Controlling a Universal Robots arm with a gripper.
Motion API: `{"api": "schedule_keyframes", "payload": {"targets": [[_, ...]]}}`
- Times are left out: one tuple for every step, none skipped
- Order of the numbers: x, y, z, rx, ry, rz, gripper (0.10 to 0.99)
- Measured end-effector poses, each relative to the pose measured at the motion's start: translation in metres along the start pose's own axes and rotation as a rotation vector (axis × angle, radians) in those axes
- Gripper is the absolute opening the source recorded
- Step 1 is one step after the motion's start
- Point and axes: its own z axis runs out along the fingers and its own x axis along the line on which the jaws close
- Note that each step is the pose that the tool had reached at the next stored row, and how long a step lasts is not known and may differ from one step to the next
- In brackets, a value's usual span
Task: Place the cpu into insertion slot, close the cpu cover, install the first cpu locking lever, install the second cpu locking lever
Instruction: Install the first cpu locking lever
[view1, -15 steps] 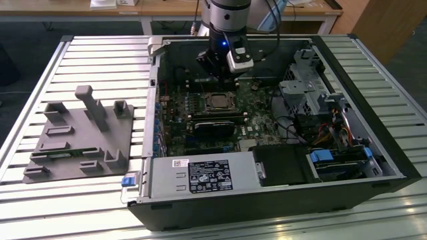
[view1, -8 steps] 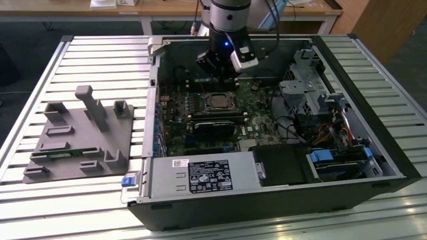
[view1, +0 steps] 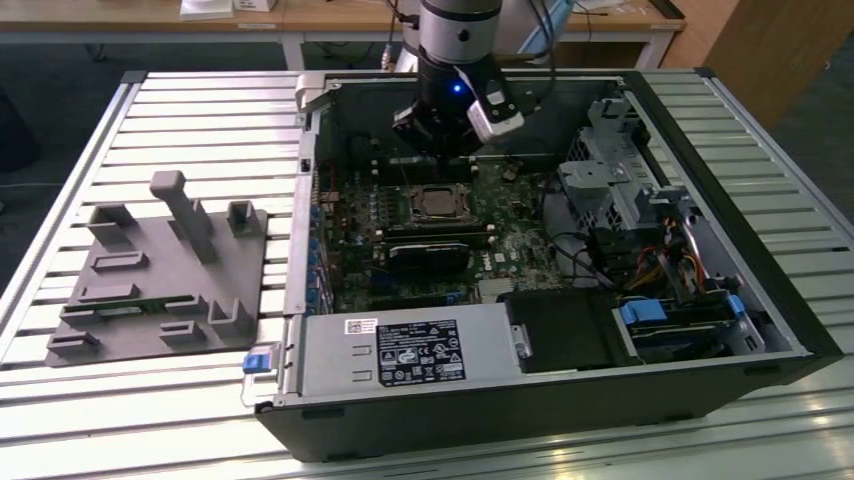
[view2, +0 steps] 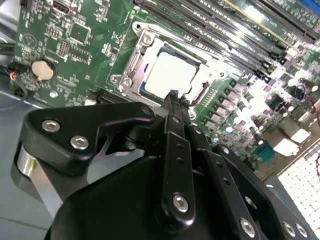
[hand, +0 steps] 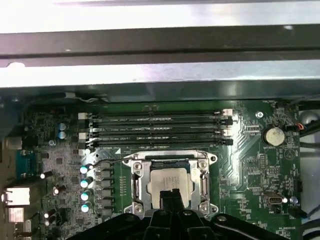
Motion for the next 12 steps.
{"api": "schedule_keyframes", "payload": {"targets": [[0.0029,-0.0002,0.0,0.0,-0.0005,-0.001,0.106],[0.0058,-0.0003,0.0001,0.0,-0.0014,-0.001,0.106],[0.0082,-0.0004,0.0001,0.0,-0.0018,-0.001,0.106],[0.0104,-0.0005,0.0001,0.0,-0.0021,-0.001,0.106],[0.0115,-0.0005,0.0002,0.0,-0.0023,-0.001,0.106],[0.0124,-0.0006,0.0003,0.0,-0.0022,-0.004,0.106],[0.013,-0.0006,0.0003,0.0,-0.002,-0.007,0.106],[0.0131,-0.0006,0.0003,0.0,-0.0018,-0.012,0.106],[0.0132,-0.0007,0.0003,0.0,-0.0016,-0.023,0.106],[0.0132,-0.0007,0.0004,0.0,-0.0013,-0.034,0.106],[0.0133,-0.0007,0.0004,0.0,-0.0011,-0.044,0.106],[0.0145,-0.0007,0.0006,0.0,-0.0012,-0.047,0.106]]}}
